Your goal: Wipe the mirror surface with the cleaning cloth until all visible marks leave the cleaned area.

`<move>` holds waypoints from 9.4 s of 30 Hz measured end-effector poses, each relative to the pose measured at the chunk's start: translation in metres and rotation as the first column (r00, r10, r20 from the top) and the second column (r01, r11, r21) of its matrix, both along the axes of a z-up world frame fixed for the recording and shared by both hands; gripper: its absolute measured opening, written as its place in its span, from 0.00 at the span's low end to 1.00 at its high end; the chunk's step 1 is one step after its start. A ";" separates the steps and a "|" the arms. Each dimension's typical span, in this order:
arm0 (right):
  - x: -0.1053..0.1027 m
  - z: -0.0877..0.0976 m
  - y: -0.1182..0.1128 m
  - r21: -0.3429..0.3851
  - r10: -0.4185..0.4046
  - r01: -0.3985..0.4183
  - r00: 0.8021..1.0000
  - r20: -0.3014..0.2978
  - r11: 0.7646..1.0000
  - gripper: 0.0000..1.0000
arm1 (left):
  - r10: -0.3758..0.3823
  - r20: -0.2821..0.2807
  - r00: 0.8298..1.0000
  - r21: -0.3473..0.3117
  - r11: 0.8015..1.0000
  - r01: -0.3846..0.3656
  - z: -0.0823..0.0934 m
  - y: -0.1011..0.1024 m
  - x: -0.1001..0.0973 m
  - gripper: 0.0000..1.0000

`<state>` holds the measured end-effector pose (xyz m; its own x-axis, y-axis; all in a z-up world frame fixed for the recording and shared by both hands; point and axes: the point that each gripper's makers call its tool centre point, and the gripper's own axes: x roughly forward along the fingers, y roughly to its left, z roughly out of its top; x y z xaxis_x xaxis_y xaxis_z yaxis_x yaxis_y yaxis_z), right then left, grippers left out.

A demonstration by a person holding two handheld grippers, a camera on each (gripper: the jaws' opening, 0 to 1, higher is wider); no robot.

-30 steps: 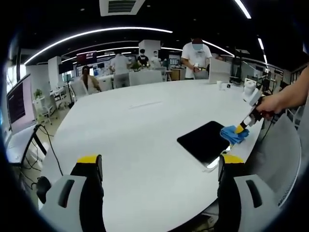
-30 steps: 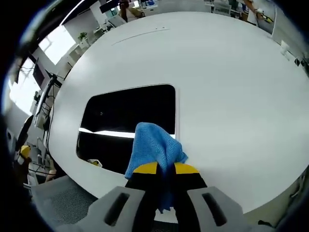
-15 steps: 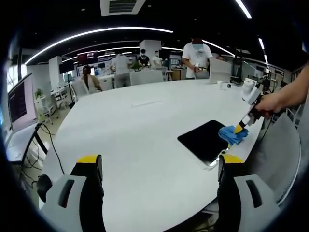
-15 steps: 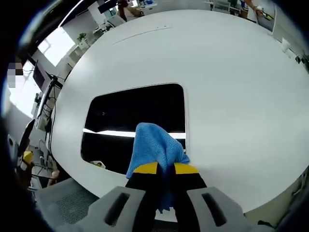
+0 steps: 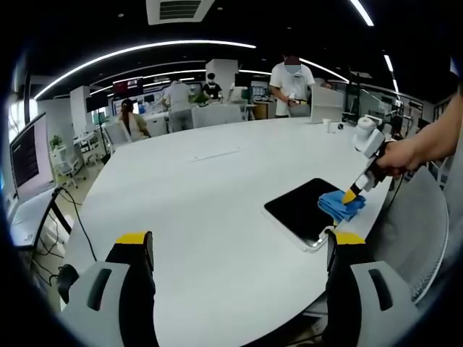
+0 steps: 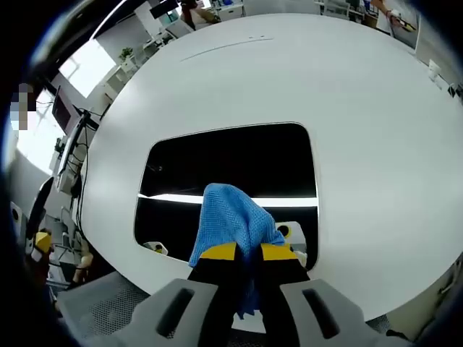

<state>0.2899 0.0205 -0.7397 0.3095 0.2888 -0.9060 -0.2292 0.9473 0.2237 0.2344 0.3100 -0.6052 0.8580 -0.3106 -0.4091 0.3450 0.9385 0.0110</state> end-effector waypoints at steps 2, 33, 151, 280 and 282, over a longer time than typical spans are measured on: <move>-0.001 0.001 0.004 0.000 0.000 0.000 1.000 0.001 1.000 0.05 | -0.004 -0.004 1.000 0.001 1.000 0.004 -0.001 -0.001 -0.001 0.99; -0.006 0.000 0.067 0.017 0.060 -0.060 0.998 0.002 0.998 0.05 | -0.024 -0.020 1.000 -0.011 1.000 0.024 -0.009 -0.003 -0.003 0.99; 0.088 0.007 0.151 0.057 0.243 -0.248 0.967 0.081 0.967 0.05 | -0.048 -0.058 0.997 -0.030 0.998 0.046 -0.020 -0.004 0.006 0.99; -0.014 0.003 0.082 0.081 0.132 -0.133 0.991 0.021 0.988 0.05 | -0.106 -0.042 0.993 -0.011 0.994 0.106 -0.016 -0.039 -0.002 0.99; -0.015 0.002 0.081 0.083 0.132 -0.133 0.991 0.020 0.988 0.05 | -0.109 -0.042 0.993 -0.011 0.994 0.109 -0.016 -0.040 -0.002 0.99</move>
